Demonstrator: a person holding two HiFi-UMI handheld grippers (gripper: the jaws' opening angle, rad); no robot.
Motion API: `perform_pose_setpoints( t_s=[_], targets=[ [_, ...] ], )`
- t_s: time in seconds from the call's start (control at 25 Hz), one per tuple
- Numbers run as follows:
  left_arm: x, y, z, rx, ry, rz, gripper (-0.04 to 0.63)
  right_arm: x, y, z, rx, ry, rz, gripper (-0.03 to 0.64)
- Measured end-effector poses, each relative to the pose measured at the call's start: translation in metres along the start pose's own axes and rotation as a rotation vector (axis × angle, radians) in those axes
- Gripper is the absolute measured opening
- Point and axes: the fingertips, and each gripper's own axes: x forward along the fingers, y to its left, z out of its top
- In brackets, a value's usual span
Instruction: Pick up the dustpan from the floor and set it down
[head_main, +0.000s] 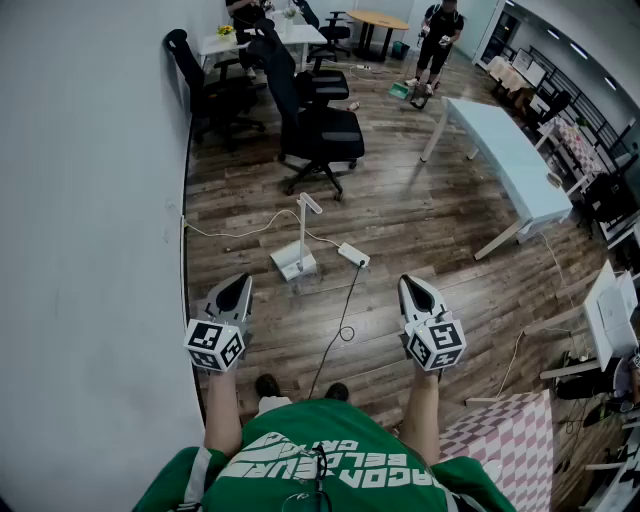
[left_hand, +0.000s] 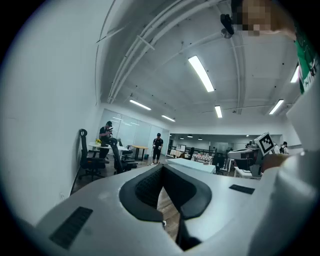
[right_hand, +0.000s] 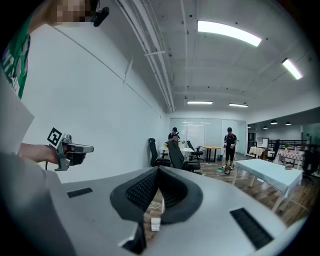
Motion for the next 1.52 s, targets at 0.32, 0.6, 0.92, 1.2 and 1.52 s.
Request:
perform_pose_setpoints(
  t_s=[0.32, 0.6, 0.92, 1.2, 1.52],
  targets=[
    [-0.01, 0.042, -0.013, -0.038, 0.02, -0.018, -0.008, 0.03, 0.023, -0.022, 0.013, 0.059, -0.05, 0.008],
    [-0.024, 0.083, -0.012, -0.044, 0.029, -0.047, -0.007, 0.051, 0.06, -0.022, 0.035, 0.058, -0.079, 0.008],
    [-0.025, 0.122, -0.03, -0.092, 0.054, -0.044, -0.008, 0.081, 0.097, -0.033, 0.026, 0.119, -0.057, 0.008],
    [-0.011, 0.167, -0.059, -0.144, 0.085, 0.013, -0.006, 0.157, 0.103, -0.043, 0.004, 0.176, 0.028, 0.008],
    [0.036, 0.232, -0.038, -0.117, 0.086, 0.109, -0.008, 0.264, 0.098, -0.026, -0.012, 0.153, 0.148, 0.008]
  ],
)
